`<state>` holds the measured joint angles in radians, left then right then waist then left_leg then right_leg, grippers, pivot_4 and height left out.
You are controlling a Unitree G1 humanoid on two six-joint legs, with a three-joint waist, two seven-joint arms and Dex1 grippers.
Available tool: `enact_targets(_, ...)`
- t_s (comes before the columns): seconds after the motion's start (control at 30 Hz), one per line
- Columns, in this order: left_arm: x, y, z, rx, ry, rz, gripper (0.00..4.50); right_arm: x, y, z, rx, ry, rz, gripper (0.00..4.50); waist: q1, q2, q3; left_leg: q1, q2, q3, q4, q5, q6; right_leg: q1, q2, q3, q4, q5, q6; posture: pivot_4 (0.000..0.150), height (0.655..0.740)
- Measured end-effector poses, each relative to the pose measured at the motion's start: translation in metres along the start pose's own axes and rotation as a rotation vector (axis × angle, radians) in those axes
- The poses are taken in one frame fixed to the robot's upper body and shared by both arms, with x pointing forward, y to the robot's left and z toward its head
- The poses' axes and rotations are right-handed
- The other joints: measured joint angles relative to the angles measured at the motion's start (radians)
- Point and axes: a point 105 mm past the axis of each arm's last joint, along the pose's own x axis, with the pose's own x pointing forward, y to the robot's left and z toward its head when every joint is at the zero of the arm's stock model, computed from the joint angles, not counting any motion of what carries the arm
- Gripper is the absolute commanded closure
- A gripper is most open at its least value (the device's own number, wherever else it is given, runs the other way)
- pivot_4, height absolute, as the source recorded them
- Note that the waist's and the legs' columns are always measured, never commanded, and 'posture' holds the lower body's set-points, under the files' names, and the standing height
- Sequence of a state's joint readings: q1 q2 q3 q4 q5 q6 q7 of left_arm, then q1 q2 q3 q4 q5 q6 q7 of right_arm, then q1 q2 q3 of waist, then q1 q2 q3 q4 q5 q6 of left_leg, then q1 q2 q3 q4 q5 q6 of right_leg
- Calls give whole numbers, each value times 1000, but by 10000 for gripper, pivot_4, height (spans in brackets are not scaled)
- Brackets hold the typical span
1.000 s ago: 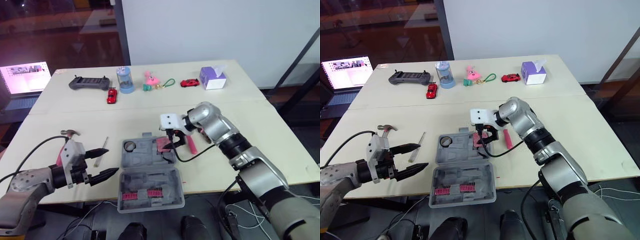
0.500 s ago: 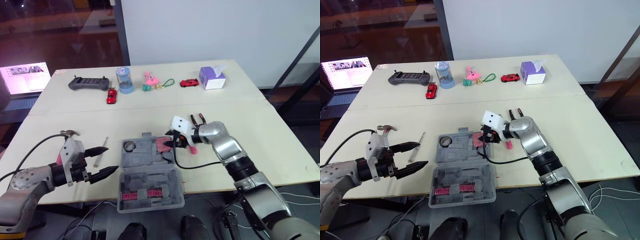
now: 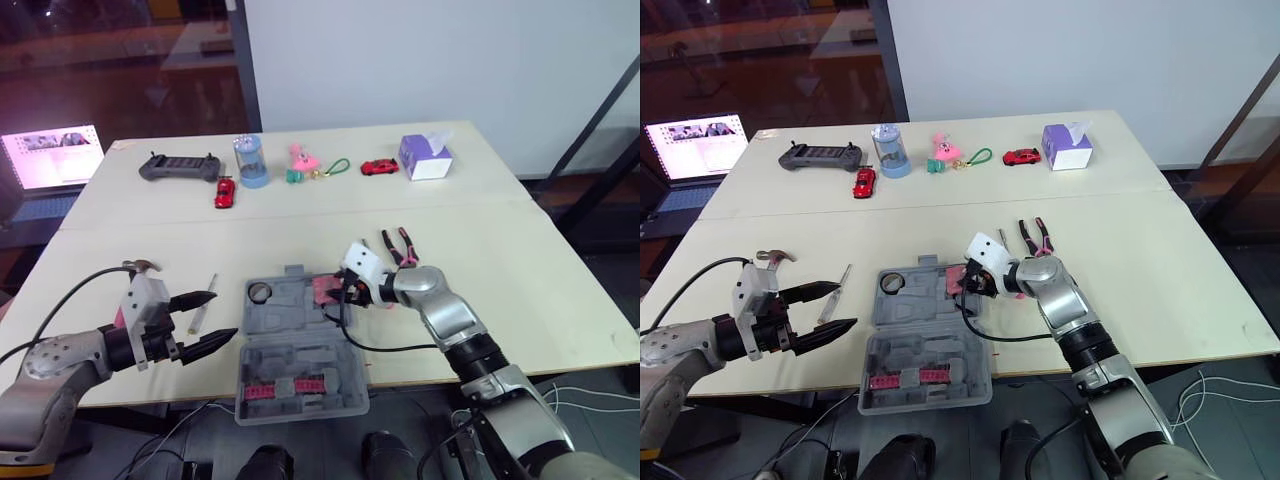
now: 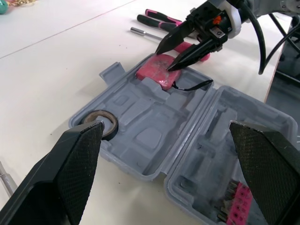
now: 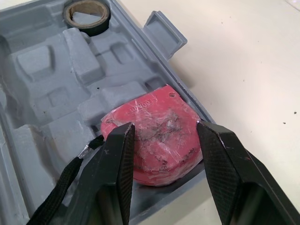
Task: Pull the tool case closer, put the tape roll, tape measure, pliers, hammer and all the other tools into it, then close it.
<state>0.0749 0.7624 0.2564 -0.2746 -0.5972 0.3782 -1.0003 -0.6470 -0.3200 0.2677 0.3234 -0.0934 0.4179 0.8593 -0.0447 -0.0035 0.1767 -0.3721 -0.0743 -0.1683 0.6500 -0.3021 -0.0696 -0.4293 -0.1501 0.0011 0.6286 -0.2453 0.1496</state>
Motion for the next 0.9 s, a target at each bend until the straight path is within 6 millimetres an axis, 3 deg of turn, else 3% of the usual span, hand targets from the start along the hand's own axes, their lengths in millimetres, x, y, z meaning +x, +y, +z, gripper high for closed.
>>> enact_targets(0.3,-2,1,-1,-2,8,4,0,9,-2,-19,126,133,14,23208,3,-5,-24,8,0,0,-1,0,1,8,0,0,-1,0,0,1500,7400)
enact_targets(0.43,-3,1,0,0,13,7,0,14,-3,-19,152,144,14,23208,3,-4,-28,21,1,-1,-4,-5,8,21,1,0,-5,-1,-1,1500,7400)
enact_targets(0.67,-3,3,1,2,10,13,0,6,0,-10,135,85,27,23208,2,-3,-28,15,0,-1,-3,-2,3,15,1,0,-5,-1,0,1500,7400)
enact_targets(0.77,-10,11,3,2,0,53,0,-11,3,26,111,-78,46,23208,-1,-1,-26,7,0,0,-2,-1,2,5,1,1,-1,-1,-1,1500,7400)
enact_targets(0.9,-28,23,4,2,4,128,0,-64,-10,75,42,-246,-11,23208,2,-1,-26,0,0,0,-1,-1,1,-1,0,0,0,-1,-1,1500,7400)
